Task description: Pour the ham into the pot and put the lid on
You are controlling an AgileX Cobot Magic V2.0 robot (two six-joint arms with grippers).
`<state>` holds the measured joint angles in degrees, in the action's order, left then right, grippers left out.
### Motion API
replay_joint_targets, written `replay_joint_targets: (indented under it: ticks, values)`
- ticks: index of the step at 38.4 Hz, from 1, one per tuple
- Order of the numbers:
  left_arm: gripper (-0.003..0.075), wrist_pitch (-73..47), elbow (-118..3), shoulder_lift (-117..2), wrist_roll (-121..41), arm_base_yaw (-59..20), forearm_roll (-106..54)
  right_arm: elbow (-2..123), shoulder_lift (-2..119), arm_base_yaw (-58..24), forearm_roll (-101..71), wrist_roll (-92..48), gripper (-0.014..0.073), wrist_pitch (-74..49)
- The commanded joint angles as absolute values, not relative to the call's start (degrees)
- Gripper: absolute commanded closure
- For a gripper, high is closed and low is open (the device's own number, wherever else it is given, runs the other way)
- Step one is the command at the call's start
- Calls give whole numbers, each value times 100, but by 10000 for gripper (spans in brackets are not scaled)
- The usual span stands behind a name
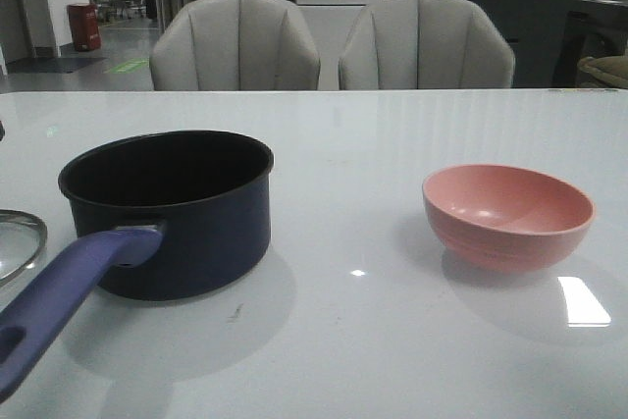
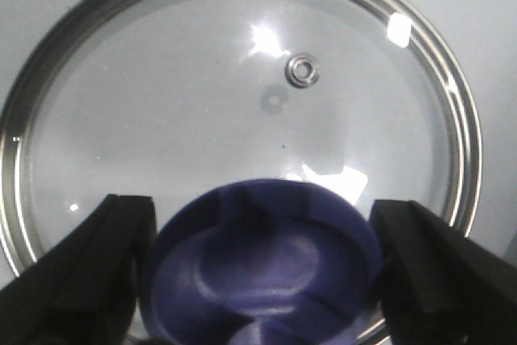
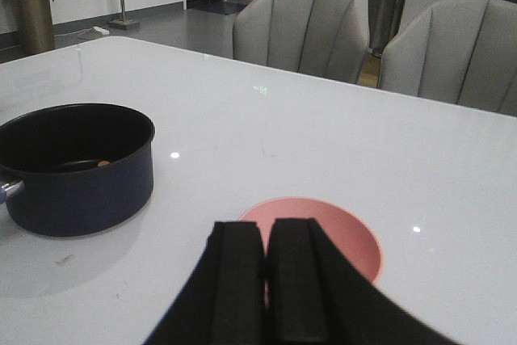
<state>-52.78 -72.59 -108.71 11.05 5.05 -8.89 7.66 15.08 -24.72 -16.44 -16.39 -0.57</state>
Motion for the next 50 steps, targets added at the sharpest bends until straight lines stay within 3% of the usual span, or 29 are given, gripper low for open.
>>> replay_joint_targets:
  ticks: [1, 4, 10, 41, 50]
  values:
    - [326, -5154, -7402, -10631, 1117, 509, -992, 933, 1535, -2489, -1638, -1644, 425, 360]
    - [400, -5154, -7402, -10631, 1117, 509, -992, 933, 1535, -2489, -1638, -1644, 425, 360]
    - [463, -5154, -7402, -10631, 1117, 509, -992, 933, 1535, -2489, -1638, -1644, 425, 360]
    - [465, -6192, -8900, -10498, 890, 483, -961, 933, 1535, -2489, -1638, -1644, 425, 360]
    - [465, -6366, -9581, -10216, 503, -57, -982, 933, 1535, -2489, -1638, -1644, 425, 360]
